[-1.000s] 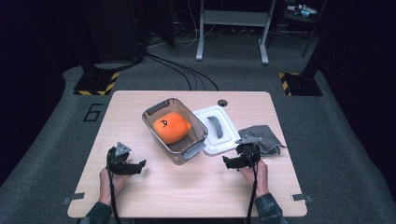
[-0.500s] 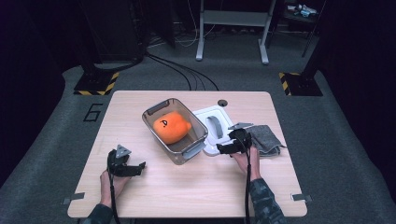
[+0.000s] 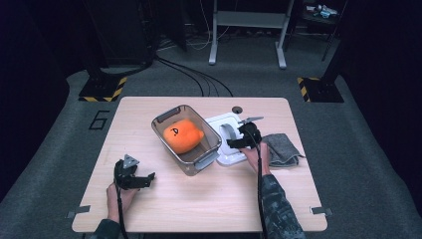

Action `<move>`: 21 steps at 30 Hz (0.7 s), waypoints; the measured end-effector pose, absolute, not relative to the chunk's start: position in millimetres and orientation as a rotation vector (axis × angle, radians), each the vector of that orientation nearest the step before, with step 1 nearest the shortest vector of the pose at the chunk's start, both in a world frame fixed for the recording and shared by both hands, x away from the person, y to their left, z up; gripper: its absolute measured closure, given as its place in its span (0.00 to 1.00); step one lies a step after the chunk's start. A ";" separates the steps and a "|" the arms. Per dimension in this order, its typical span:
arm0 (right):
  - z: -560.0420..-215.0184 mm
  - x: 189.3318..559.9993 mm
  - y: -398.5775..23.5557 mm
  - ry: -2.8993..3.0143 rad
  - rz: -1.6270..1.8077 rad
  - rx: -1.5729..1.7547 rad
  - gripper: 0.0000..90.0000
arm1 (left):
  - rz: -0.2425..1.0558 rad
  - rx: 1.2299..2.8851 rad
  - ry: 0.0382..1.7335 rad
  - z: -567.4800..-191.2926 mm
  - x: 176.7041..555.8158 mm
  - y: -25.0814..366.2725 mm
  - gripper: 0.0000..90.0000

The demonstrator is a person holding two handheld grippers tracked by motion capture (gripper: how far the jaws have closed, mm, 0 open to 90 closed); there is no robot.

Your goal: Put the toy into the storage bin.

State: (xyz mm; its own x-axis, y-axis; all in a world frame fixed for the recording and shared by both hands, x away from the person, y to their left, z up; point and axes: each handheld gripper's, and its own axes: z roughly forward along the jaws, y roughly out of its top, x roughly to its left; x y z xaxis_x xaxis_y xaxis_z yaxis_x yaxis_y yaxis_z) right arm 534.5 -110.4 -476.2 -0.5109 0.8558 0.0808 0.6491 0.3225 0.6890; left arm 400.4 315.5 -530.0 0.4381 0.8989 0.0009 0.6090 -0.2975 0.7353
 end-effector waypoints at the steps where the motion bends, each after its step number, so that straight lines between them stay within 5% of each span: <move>1: -476.2 534.5 -110.4 2.294 0.982 1.352 0.17 | 0.555 2.022 1.263 -530.0 400.5 315.5 0.11; 21: -485.4 558.6 -96.3 2.300 0.982 1.405 0.44 | 0.559 2.025 1.258 -530.0 400.3 315.2 0.12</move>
